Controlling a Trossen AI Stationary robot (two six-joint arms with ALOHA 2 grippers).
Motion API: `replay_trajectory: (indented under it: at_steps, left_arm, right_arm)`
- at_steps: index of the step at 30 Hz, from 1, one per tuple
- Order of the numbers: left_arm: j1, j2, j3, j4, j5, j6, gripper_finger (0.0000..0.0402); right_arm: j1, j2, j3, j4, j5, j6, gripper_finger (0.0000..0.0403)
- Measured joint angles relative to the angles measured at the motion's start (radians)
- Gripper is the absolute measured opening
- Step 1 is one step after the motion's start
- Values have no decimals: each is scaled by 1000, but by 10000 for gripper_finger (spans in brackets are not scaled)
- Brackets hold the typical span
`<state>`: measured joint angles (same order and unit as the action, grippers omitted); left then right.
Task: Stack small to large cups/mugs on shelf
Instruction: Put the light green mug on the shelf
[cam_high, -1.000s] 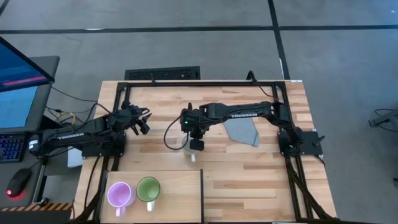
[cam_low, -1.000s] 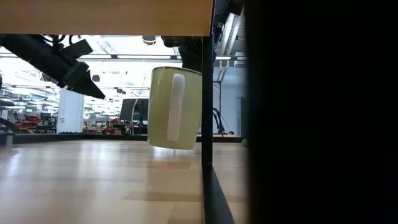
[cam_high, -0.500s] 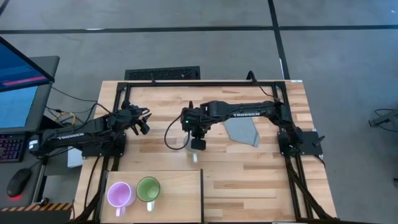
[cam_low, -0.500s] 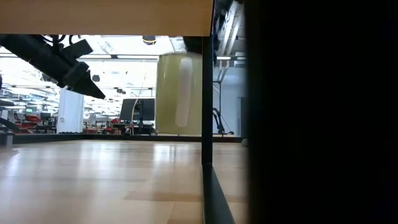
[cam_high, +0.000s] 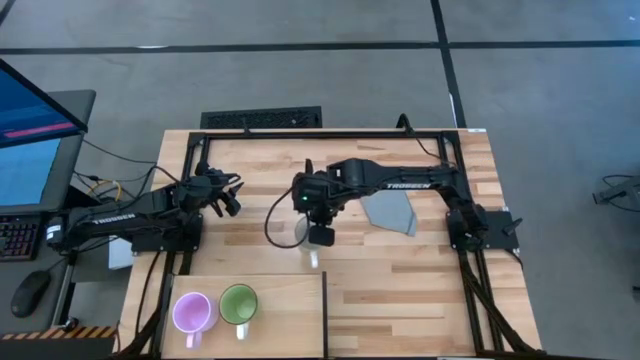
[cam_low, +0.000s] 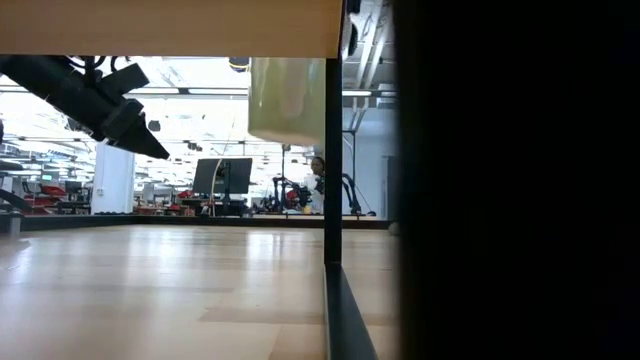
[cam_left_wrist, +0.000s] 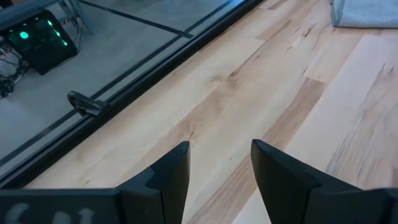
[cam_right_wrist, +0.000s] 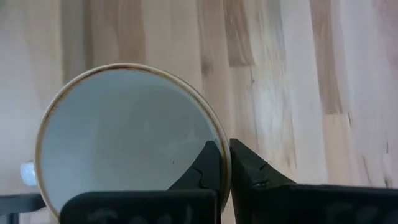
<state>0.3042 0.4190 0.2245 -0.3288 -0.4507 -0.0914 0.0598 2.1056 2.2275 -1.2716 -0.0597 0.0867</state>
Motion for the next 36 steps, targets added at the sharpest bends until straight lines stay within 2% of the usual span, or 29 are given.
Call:
replay_trajectory:
  at_steps: [10,16,32,36]
  left_arm:
    - [0,0,0,-4,0,-3,163]
    - [0,0,0,-4,0,-3,163]
    - [0,0,0,-18,0,-11,163]
    - [0,0,0,-19,0,-11,163]
  right_arm:
    - [40,-1,131,-75,17,44,24]
    - [38,2,126,-149,17,62,24]
    - [20,26,130,-49,10,8,24]
    - [15,66,127,-33,-36,-23,24]
